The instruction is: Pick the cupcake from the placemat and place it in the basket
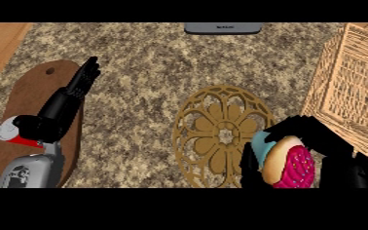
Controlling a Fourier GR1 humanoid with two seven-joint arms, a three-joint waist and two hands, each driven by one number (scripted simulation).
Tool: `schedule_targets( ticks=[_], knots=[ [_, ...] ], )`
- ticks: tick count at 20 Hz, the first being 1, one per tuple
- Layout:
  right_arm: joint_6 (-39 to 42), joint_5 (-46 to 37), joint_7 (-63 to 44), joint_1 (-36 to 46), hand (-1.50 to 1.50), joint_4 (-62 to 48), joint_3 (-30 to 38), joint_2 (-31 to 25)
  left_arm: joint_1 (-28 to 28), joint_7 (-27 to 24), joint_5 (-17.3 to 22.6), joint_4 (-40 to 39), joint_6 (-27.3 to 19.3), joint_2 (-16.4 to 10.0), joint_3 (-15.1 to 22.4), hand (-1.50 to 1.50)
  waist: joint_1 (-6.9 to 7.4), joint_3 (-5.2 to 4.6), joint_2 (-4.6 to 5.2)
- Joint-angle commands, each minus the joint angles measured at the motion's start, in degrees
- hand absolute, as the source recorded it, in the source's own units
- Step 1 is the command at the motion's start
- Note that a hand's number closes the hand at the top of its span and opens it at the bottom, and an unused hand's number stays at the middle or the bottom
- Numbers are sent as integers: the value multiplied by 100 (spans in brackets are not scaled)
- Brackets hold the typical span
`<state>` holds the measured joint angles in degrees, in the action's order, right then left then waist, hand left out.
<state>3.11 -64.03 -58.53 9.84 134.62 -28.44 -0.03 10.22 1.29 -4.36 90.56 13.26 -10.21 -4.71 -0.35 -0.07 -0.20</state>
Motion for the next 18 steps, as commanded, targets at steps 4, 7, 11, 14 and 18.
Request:
schedule_targets(
  ticks=[4, 7, 11, 14, 18],
  knots=[
    [1275, -350, -1259, 1623, 150, 155, 782, 2, -298, -225, -9, 147, 82, 21, 54, 0, 61, -6, 2],
    [1068, 327, -311, 1726, 150, -355, 2109, -181, -112, -129, -12, -53, 67, -1, -13, 0, 49, 5, 25],
    [1109, 277, -295, 1911, 150, -484, 2605, -381, -56, 119, -120, 160, -65, 155, 154, 0, 34, 7, 14],
    [1134, 741, -66, 2683, 150, -1190, 3651, -744, 73, -79, -202, -120, -132, 219, 171, 0, 32, 6, 24],
    [192, 645, 512, 3141, 150, -2338, 4303, -1025, -49, -65, 5, 0, 88, -4, -29, 0, 108, 9, 42]
  ],
)
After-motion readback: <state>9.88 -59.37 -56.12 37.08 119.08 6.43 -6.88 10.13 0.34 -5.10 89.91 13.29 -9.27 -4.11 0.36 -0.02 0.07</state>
